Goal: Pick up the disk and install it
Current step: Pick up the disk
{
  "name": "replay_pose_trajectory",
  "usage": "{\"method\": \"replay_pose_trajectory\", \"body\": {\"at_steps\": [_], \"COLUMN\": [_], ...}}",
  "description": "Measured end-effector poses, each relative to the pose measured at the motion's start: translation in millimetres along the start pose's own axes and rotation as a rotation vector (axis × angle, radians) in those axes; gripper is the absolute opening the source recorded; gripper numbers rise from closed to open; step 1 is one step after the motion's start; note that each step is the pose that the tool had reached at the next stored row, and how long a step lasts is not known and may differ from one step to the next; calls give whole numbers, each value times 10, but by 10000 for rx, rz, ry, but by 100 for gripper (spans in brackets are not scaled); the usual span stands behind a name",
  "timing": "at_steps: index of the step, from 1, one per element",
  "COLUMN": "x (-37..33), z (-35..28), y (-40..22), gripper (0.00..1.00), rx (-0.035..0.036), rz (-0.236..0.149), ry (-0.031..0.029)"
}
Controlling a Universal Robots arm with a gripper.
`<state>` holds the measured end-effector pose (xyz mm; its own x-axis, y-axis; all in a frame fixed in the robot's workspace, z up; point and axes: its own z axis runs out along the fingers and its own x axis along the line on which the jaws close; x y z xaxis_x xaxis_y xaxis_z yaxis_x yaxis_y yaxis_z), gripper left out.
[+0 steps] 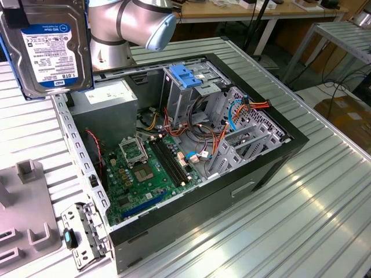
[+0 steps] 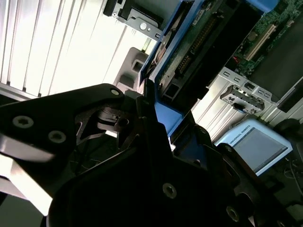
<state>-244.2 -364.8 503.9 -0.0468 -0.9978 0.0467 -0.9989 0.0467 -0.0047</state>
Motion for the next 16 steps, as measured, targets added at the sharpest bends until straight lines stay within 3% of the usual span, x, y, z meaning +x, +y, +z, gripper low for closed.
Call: {"method": "replay_pose_trajectory", "body": {"at_steps": [8,16], "x": [48,79], "z": [10,24], "y": [-119,-285], "gripper": [37,37], "rx": [0,0], "rz": [0,0], "ry": [0,0]}}
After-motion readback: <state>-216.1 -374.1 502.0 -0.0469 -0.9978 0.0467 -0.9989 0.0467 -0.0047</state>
